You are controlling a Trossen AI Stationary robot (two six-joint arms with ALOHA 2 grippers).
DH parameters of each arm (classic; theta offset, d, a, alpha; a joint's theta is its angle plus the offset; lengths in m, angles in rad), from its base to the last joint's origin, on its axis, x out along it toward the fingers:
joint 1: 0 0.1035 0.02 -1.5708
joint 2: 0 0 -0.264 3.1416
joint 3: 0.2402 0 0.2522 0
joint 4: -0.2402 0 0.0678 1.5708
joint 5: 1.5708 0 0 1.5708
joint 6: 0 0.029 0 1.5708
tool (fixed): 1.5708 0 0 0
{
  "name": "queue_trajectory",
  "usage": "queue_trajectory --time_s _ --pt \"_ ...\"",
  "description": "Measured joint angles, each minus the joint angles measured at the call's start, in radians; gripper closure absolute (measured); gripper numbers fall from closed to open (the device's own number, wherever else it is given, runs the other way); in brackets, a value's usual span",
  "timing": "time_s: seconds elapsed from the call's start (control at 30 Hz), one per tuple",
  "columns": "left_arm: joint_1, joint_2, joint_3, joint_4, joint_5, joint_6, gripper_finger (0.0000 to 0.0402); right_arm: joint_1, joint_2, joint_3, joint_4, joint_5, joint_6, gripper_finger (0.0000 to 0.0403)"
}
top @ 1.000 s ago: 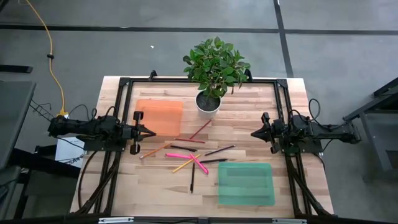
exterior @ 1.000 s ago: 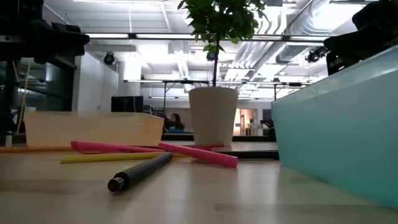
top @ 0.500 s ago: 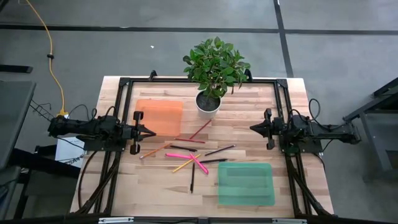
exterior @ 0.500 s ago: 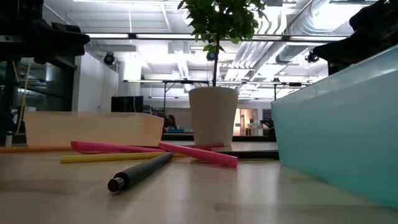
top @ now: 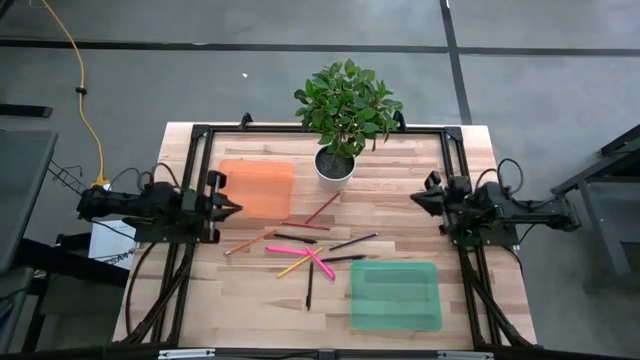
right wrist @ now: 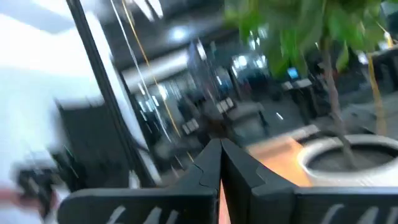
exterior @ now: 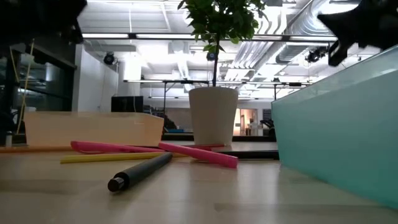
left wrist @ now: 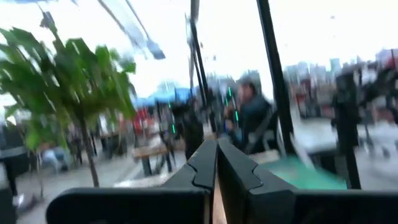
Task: Sort pens & pencils
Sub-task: Put the blue colored pencil into the green bin
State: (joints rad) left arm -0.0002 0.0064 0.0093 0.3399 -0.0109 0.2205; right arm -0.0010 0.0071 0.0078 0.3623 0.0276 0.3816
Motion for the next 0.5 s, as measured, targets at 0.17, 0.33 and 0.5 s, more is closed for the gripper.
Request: queue_trajectory --time_s 0.17,0.33,0.5 --pt "0.000 0.000 0.000 0.163 0.000 0.007 0.0396 0.000 0.000 0.000 0.223 0.075 0.109 0.0402" --pt "0.000 0.000 0.000 0.289 -0.002 0.010 0.0397 0.000 0.000 0.014 0.337 0.155 0.111 0.0402" --pt "0.000 0.000 0.000 0.438 -0.005 0.010 0.0396 0.000 0.000 0.035 0.379 0.171 0.112 0.0402"
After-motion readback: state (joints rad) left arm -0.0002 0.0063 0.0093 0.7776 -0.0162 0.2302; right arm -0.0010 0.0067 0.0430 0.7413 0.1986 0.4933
